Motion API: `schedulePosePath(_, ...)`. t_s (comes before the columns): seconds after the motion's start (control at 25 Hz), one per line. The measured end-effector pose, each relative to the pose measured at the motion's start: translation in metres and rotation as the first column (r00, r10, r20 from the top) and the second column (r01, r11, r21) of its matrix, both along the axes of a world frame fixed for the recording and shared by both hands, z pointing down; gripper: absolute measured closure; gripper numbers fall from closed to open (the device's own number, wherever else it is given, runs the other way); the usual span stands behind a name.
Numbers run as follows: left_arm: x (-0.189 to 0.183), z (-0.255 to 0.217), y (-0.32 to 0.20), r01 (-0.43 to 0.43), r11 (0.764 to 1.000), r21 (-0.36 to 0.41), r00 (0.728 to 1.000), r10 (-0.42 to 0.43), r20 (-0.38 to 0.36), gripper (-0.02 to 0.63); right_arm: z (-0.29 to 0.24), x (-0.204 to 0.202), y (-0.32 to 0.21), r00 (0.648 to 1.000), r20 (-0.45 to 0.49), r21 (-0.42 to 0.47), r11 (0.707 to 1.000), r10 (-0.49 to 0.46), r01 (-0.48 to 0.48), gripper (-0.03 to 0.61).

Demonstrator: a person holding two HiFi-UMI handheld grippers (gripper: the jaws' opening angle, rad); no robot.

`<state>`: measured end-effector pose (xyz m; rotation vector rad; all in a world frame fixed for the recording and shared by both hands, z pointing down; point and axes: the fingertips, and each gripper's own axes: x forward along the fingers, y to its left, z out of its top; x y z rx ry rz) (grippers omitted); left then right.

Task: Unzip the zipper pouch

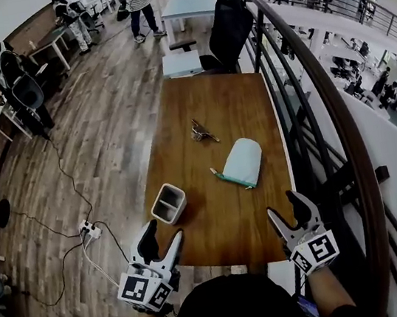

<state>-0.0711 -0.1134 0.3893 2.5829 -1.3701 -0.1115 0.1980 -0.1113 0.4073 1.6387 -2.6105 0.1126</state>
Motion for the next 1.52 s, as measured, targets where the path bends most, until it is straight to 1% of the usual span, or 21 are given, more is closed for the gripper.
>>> schedulePosePath(0.08, 0.004, 0.002, -0.005, 0.019, 1.0, -0.008, 1.0, -0.019, -0.002, 0.339, 0.007, 0.001, -0.012, 0.999, -0.035, -0.009, 1.0, -0.025, 0.025, 0.316)
schedulePosePath(0.16, 0.008, 0.006, -0.011, 0.036, 0.999, -0.021, 0.999, -0.037, -0.005, 0.339, 0.017, 0.002, -0.023, 0.994, -0.09, -0.019, 0.998, -0.057, 0.056, 0.316)
schedulePosePath(0.28, 0.017, 0.012, -0.02, 0.053, 0.997, -0.049, 0.999, -0.054, -0.009, 0.339, 0.033, 0.001, -0.04, 0.978, -0.177, -0.052, 0.994, -0.107, 0.099, 0.314)
schedulePosePath(0.4, 0.027, 0.018, -0.027, 0.057, 0.996, -0.068, 0.998, -0.058, -0.01, 0.339, 0.047, 0.001, -0.052, 0.97, -0.196, -0.091, 0.988, -0.144, 0.129, 0.316)
schedulePosePath(0.48, 0.031, 0.023, -0.028, 0.054, 0.995, -0.079, 0.999, -0.054, 0.005, 0.339, 0.057, 0.002, -0.057, 0.966, -0.205, -0.114, 0.984, -0.16, 0.138, 0.322)
schedulePosePath(0.6, 0.033, 0.035, -0.033, 0.041, 0.994, -0.103, 0.998, -0.036, 0.045, 0.339, 0.077, 0.006, -0.067, 0.958, -0.234, -0.157, 0.979, -0.166, 0.131, 0.338)
schedulePosePath(0.68, 0.029, 0.042, -0.037, 0.035, 0.992, -0.121, 0.998, -0.03, 0.05, 0.339, 0.093, 0.009, -0.076, 0.946, -0.274, -0.188, 0.974, -0.175, 0.126, 0.351)
schedulePosePath(0.84, 0.014, 0.052, -0.045, 0.019, 0.988, -0.155, 0.998, -0.01, 0.057, 0.339, 0.129, 0.008, -0.09, 0.892, -0.391, -0.265, 0.956, -0.227, 0.127, 0.357)
schedulePosePath(0.92, 0.01, 0.057, -0.048, 0.007, 0.985, -0.173, 0.998, 0.003, 0.061, 0.339, 0.147, 0.008, -0.093, 0.871, -0.421, -0.31, 0.942, -0.254, 0.125, 0.362)
schedulePosePath(1.0, 0.009, 0.06, -0.052, 0.001, 0.983, -0.184, 0.998, 0.011, 0.066, 0.339, 0.162, 0.012, -0.099, 0.871, -0.415, -0.36, 0.927, -0.262, 0.108, 0.373)
schedulePosePath(1.12, 0.01, 0.061, -0.062, -0.007, 0.981, -0.196, 0.997, 0.021, 0.072, 0.339, 0.179, 0.02, -0.119, 0.893, -0.387, -0.421, 0.906, -0.228, 0.048, 0.373)
schedulePosePath(1.16, 0.01, 0.063, -0.066, -0.009, 0.979, -0.202, 0.997, 0.024, 0.073, 0.339, 0.185, 0.024, -0.126, 0.891, -0.398, -0.431, 0.902, -0.218, 0.028, 0.374)
schedulePosePath(1.2, 0.01, 0.065, -0.068, -0.01, 0.978, -0.21, 0.997, 0.026, 0.075, 0.339, 0.191, 0.027, -0.131, 0.88, -0.422, -0.439, 0.899, -0.219, 0.013, 0.382)
schedulePosePath(1.24, 0.009, 0.068, -0.069, -0.009, 0.975, -0.221, 0.997, 0.026, 0.076, 0.339, 0.198, 0.03, -0.135, 0.86, -0.455, -0.443, 0.896, -0.232, 0.008, 0.389)
schedulePosePath(1.28, 0.007, 0.071, -0.069, -0.006, 0.973, -0.231, 0.997, 0.024, 0.077, 0.339, 0.203, 0.032, -0.137, 0.829, -0.496, -0.445, 0.895, -0.257, 0.011, 0.394)
schedulePosePath(1.32, 0.005, 0.074, -0.068, -0.001, 0.971, -0.24, 0.997, 0.02, 0.077, 0.339, 0.208, 0.033, -0.139, 0.791, -0.539, -0.445, 0.895, -0.289, 0.024, 0.399)
schedulePosePath(1.4, 0.0, 0.077, -0.068, 0.012, 0.968, -0.251, 0.997, 0.008, 0.076, 0.339, 0.216, 0.033, -0.14, 0.701, -0.611, -0.449, 0.89, -0.368, 0.076, 0.399)
schedulePosePath(1.52, -0.008, 0.081, -0.068, 0.028, 0.966, -0.258, 0.998, -0.011, 0.068, 0.339, 0.227, 0.028, -0.142, 0.558, -0.679, -0.474, 0.865, -0.477, 0.163, 0.398)
